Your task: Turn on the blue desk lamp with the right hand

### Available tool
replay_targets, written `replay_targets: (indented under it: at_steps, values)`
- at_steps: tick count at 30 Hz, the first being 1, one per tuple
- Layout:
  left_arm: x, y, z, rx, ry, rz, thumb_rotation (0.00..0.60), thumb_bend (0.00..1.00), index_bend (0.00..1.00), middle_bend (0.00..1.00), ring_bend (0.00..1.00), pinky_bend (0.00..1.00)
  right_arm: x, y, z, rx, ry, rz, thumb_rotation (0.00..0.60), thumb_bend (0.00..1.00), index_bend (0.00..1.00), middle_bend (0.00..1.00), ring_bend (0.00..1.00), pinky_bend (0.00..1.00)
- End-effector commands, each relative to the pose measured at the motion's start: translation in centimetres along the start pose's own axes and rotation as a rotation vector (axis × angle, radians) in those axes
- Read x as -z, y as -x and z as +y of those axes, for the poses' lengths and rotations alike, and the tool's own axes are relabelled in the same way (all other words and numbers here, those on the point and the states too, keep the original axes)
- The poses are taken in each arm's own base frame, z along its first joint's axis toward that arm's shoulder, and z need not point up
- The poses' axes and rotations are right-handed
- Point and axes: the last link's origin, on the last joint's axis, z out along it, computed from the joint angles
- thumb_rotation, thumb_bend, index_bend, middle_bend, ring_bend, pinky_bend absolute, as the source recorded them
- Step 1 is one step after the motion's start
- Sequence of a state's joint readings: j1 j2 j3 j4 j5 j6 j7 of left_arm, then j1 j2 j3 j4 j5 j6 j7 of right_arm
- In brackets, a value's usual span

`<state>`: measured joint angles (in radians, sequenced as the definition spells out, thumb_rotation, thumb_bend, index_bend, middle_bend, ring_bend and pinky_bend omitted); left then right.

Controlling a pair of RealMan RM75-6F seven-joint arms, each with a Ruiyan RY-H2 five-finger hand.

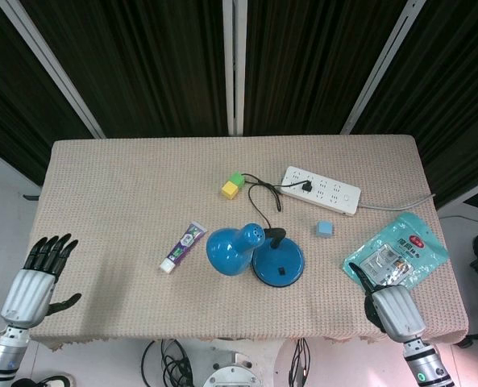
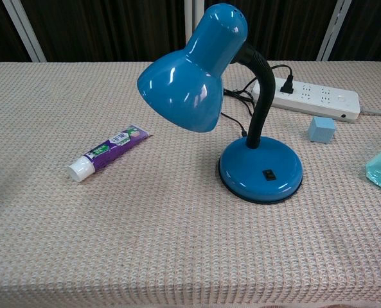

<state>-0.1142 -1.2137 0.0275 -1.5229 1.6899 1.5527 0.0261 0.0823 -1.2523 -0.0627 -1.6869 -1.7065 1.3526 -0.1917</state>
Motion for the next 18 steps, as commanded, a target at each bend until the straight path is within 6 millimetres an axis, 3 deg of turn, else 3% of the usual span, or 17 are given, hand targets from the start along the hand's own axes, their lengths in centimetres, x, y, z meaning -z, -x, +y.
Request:
replay_targets:
  at_steps: [1, 10, 18]
  values:
    - [0.0, 0.1, -0.1, 0.001, -0.001, -0.003, 0.6, 0.03, 0.04, 0.01, 0.0, 0.0, -1.5, 1.3, -1.7, -0.011, -0.033, -0.075, 0.6, 0.79, 0.0, 0.86, 0.76, 0.82]
    - [0.0, 0.1, -0.2, 0.002, -0.003, -0.002, 0.6, 0.03, 0.04, 0.01, 0.0, 0.0, -5.5, 3.0, -4.6, 0.003, -0.071, -0.196, 0.6, 0.78, 0.0, 0.86, 0.76, 0.82]
    - [0.0, 0.1, -0.3, 0.003, -0.004, -0.002, 0.6, 0.03, 0.04, 0.01, 0.0, 0.0, -7.2, 3.7, -6.8, 0.01, -0.111, -0.254, 0.6, 0.78, 0.0, 0.86, 0.76, 0.82]
